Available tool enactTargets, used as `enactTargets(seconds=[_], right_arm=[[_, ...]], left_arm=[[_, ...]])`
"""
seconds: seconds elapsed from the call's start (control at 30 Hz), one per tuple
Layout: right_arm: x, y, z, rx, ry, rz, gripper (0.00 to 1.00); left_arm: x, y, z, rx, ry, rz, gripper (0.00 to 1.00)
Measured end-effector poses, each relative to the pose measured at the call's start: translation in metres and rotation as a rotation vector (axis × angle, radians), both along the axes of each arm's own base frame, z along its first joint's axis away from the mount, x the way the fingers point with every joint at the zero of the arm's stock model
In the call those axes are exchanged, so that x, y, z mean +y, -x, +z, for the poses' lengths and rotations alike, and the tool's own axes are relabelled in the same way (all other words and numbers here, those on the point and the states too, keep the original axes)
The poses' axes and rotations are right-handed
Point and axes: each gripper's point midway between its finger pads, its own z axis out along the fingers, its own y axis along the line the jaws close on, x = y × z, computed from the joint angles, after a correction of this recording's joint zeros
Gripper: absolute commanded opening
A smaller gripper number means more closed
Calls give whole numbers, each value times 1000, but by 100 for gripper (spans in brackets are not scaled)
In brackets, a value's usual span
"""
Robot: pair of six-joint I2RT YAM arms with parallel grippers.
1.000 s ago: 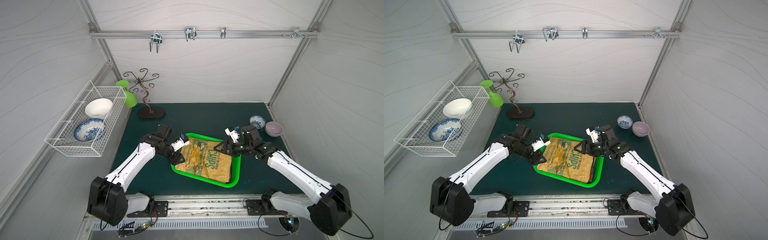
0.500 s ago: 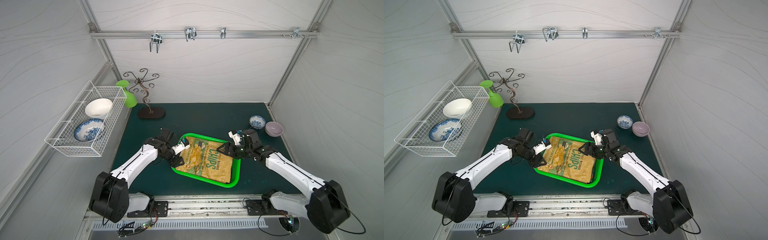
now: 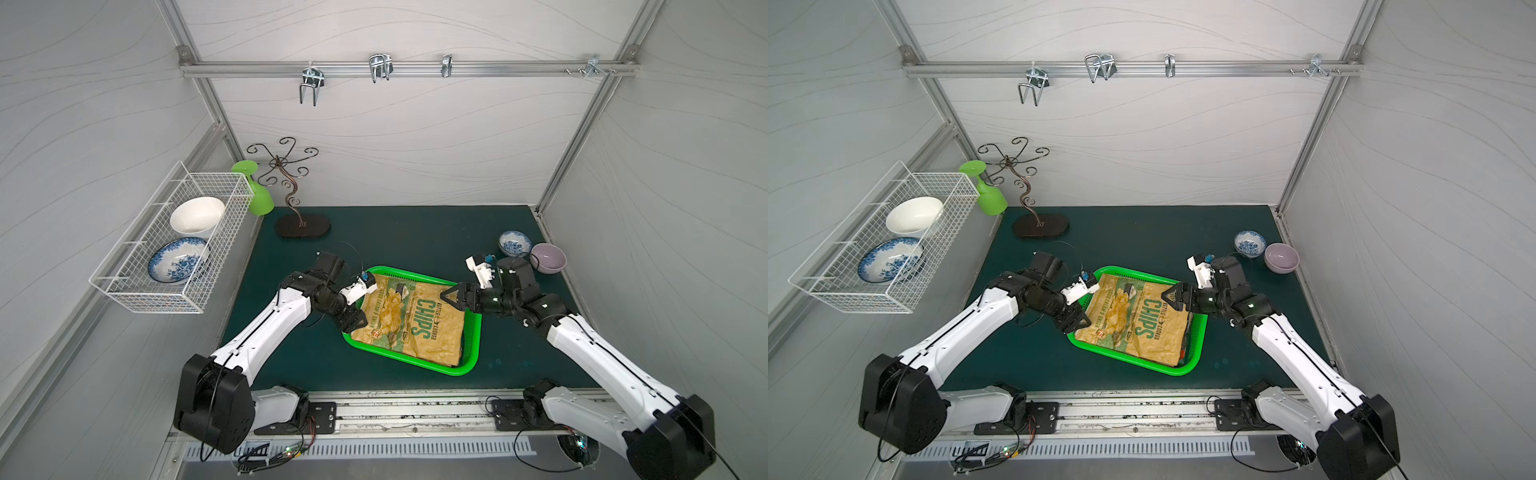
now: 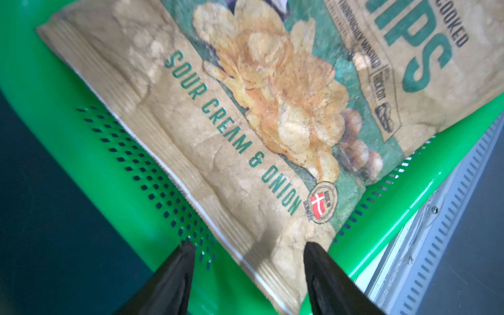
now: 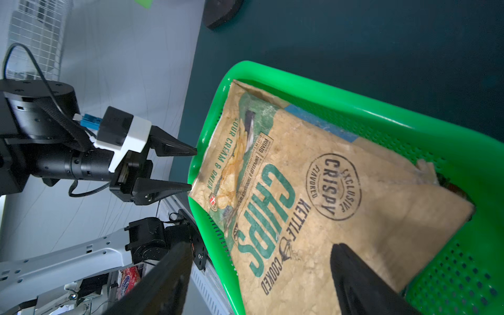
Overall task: Put the potato chips into the basket
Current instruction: Place the potato chip in the basket, then reset both arms
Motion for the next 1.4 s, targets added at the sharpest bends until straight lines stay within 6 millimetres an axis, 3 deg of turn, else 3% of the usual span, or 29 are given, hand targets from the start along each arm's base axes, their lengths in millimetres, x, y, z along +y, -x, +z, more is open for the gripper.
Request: enactTargets(seconds=[0.13,0.2,0.5,0.63,0.87,1.1,1.4], right_arm=[[-2,5,18,-72,-18,13,87],[-3,8,25,-101,-27,17,99],[-23,2,46,-266,24,-70,99],[-43,-3,44,-339,74,-168,99],[-70,7,42,-446,102,-264,99],[-86,14,53,-528,113,-310,99],[-91,20,26,-478,162,-306,99]], left_arm=[[3,-2,17,-42,2,29,85],[5,-6,26,-70,0,59,98],[35,-40,60,-303,-17,314,99],[60,-58,49,-338,-15,466,99],[107,-84,26,-320,-14,689,99],[128,-85,0,-308,-5,793,99],[160,-93,-14,-321,51,925,99]])
